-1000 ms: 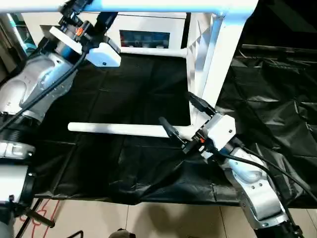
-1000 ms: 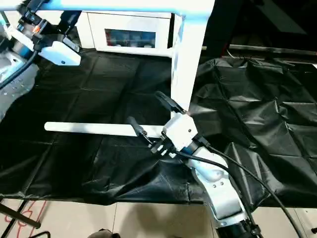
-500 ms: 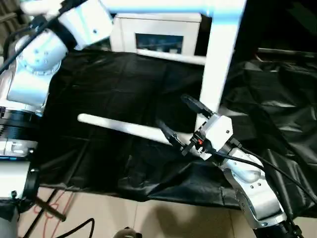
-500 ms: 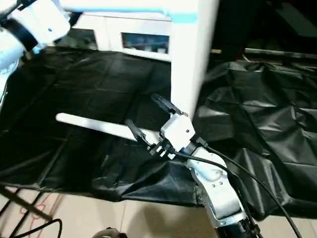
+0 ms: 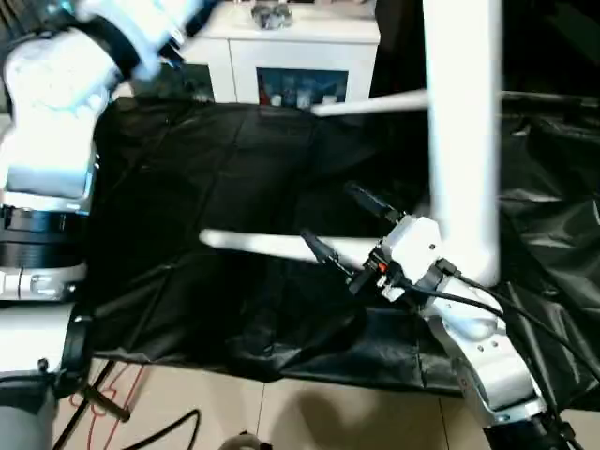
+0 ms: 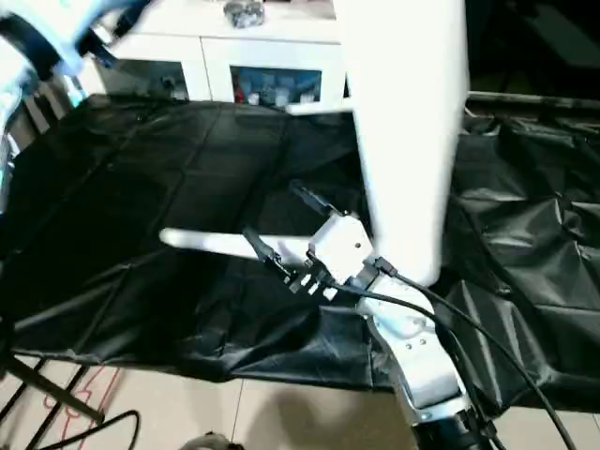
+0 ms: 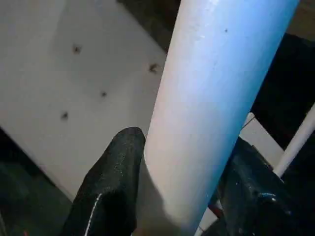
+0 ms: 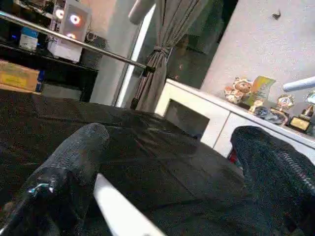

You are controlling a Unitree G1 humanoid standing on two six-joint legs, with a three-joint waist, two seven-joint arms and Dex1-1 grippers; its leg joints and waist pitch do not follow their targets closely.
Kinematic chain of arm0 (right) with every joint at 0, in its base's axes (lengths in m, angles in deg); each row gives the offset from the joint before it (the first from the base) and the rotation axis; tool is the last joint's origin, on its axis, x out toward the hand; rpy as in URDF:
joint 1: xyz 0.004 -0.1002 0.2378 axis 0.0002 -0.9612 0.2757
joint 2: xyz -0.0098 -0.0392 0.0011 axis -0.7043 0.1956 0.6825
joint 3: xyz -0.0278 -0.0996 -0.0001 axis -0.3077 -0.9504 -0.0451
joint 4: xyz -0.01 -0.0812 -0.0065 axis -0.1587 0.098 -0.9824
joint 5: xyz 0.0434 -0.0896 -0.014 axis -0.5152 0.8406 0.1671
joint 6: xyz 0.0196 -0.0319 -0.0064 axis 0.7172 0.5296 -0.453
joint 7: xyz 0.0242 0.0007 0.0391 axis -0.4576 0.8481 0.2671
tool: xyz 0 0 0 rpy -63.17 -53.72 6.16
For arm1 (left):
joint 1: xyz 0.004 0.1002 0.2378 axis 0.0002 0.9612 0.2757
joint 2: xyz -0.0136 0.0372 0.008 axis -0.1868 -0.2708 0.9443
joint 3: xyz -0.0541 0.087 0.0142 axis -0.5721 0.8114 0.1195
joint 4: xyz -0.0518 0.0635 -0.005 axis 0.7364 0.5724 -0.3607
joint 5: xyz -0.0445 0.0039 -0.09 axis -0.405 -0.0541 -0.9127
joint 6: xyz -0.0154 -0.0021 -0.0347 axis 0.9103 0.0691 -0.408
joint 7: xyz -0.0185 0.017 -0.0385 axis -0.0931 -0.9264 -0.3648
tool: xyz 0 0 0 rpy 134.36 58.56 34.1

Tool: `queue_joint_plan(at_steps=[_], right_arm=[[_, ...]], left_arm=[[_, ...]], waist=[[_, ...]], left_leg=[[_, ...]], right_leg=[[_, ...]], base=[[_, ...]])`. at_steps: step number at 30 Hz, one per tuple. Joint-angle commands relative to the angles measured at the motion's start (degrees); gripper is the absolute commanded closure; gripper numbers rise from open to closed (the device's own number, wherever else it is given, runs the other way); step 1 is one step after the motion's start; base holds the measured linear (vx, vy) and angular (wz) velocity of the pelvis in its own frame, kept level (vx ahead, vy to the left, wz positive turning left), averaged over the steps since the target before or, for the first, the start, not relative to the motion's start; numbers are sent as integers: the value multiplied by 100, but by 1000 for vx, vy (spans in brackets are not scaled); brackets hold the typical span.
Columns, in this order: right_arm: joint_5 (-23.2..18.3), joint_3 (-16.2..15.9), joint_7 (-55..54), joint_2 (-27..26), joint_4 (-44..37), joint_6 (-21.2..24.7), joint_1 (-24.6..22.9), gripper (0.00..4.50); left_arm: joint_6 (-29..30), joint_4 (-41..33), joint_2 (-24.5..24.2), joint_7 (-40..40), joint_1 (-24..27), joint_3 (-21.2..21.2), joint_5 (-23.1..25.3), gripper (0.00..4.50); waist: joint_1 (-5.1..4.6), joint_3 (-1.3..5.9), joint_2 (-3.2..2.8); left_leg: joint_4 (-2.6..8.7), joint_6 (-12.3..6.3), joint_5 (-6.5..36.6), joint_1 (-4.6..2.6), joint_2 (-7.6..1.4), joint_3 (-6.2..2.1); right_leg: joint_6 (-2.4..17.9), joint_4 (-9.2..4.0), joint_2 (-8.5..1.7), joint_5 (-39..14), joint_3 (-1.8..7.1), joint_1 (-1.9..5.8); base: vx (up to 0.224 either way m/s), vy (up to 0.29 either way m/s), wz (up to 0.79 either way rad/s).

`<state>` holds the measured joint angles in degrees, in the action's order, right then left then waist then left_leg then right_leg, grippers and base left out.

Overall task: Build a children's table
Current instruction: Flip table

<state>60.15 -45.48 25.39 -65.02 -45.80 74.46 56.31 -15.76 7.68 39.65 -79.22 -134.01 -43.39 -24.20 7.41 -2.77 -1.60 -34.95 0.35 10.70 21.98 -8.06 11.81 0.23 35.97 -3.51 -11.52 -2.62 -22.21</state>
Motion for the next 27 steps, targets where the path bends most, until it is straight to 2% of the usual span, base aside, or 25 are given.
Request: queue_joint_plan(at_steps=[1,5,7,8,10,12,15,16,18,20,22,23,24,27], right_arm=[[-148,137,104,85,9,132,82,0],[-236,69,229,132,-57,239,13,0],[-281,-26,320,122,-126,337,-80,0],[-408,-162,501,147,-225,513,-235,0],[-534,-234,639,180,-285,667,-343,0],[-882,-248,805,213,-366,1033,-484,0],[-1009,-214,836,238,-402,1153,-580,0],[-1048,-124,827,247,-376,1197,-675,0],[-1126,96,676,235,-265,1369,-844,0],[-1055,345,348,149,-8,1475,-893,0],[-955,437,157,103,147,1509,-832,0],[-984,471,99,59,183,1523,-790,0],[-1061,656,-326,-168,333,1665,-545,0],[-1089,746,-497,-278,406,1703,-410,0]], left_arm=[[778,305,235,300,90,-342,-499,252],[1008,226,264,402,104,-421,-442,252],[1161,147,318,467,139,-496,-464,252],[1317,32,368,573,195,-571,-485,252],[1352,-44,384,642,247,-603,-503,252],[1365,-133,400,688,332,-654,-529,252],[1348,-192,414,702,380,-678,-538,252],[1322,-229,431,685,402,-692,-546,252],[1307,-277,444,673,425,-698,-553,252],[1288,-315,453,672,443,-702,-568,252],[1301,-339,457,661,454,-699,-588,252],[1293,-349,453,660,459,-692,-594,252],[1306,-387,445,661,480,-679,-624,252],[1294,-407,442,664,492,-682,-631,253]], waist=[[-42,311,96],[-82,298,100],[-112,294,122],[-113,292,126],[-114,299,136],[-109,302,127],[-104,295,131],[-109,291,175],[-94,286,150],[-97,291,158],[-118,293,164],[-119,290,163],[-124,293,173],[-126,297,166]], left_leg=[[456,-38,1442,-130,-533,-331],[463,-30,1556,-132,-533,-342],[466,-41,1571,-119,-527,-345],[467,-59,1549,-114,-527,-346],[466,-108,1492,-100,-539,-353],[467,-143,1440,-103,-543,-351],[474,-107,1502,-111,-547,-347],[479,-83,1556,-114,-549,-345],[496,-25,1594,-131,-564,-360],[515,41,1654,-143,-572,-366],[525,114,1712,-155,-561,-366],[525,131,1743,-162,-561,-364],[529,131,1720,-157,-558,-364],[519,153,1624,-172,-560,-354]], right_leg=[[945,-486,-604,-1664,327,117],[874,-520,-599,-1885,327,111],[862,-535,-597,-1959,325,118],[869,-536,-602,-1970,323,123],[903,-525,-605,-1859,324,131],[948,-527,-596,-1715,319,130],[951,-534,-602,-1753,317,117],[907,-550,-605,-1845,319,117],[874,-558,-613,-1878,326,100],[900,-553,-603,-1762,321,95],[948,-552,-598,-1699,308,89],[959,-554,-600,-1698,308,87],[974,-550,-609,-1606,312,97],[985,-543,-619,-1536,313,90]], base=[[0,0,0],[0,0,0],[0,0,0],[0,0,0],[0,0,0],[0,0,0],[0,0,0],[0,0,0],[0,0,0],[0,0,0],[0,0,0],[0,0,0],[0,0,0],[0,0,0]])
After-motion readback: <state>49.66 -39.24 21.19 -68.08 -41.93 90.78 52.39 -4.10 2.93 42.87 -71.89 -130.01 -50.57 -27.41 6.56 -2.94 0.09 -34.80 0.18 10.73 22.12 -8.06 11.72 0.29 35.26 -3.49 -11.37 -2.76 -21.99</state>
